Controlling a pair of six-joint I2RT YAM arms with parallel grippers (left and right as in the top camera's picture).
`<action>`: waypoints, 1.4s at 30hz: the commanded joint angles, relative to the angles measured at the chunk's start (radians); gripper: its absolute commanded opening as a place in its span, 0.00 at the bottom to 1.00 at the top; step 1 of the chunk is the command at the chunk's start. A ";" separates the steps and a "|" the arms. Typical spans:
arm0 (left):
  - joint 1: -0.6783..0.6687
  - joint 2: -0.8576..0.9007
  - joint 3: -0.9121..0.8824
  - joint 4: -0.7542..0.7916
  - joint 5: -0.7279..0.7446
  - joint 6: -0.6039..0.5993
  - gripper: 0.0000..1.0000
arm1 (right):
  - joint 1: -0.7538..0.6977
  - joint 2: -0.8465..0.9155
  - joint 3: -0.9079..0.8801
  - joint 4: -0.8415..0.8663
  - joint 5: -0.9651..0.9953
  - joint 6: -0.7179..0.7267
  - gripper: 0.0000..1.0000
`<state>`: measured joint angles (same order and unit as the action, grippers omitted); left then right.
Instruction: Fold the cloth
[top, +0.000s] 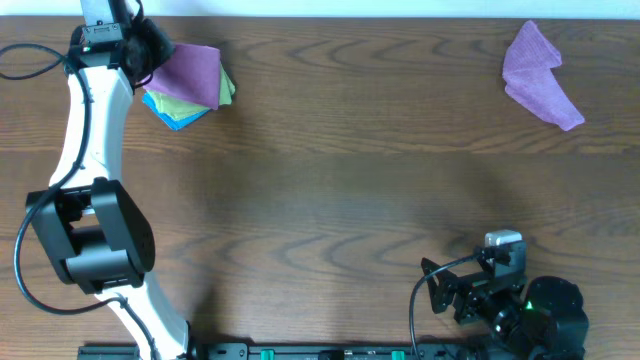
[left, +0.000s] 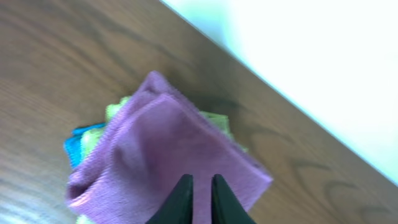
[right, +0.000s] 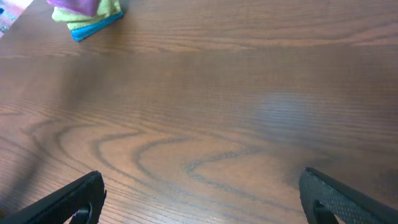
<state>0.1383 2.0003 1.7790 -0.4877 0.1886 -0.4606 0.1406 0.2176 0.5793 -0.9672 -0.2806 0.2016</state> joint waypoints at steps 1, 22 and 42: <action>-0.028 -0.004 0.011 0.029 0.020 -0.049 0.06 | -0.010 -0.005 -0.005 0.001 -0.004 0.011 0.99; -0.089 0.121 0.010 0.072 0.011 -0.124 0.06 | -0.010 -0.005 -0.005 0.001 -0.004 0.011 0.99; -0.085 0.263 0.010 0.200 -0.055 -0.170 0.06 | -0.010 -0.005 -0.005 0.001 -0.004 0.011 0.99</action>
<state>0.0513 2.2311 1.7790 -0.3019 0.1692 -0.6067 0.1406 0.2176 0.5793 -0.9672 -0.2802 0.2016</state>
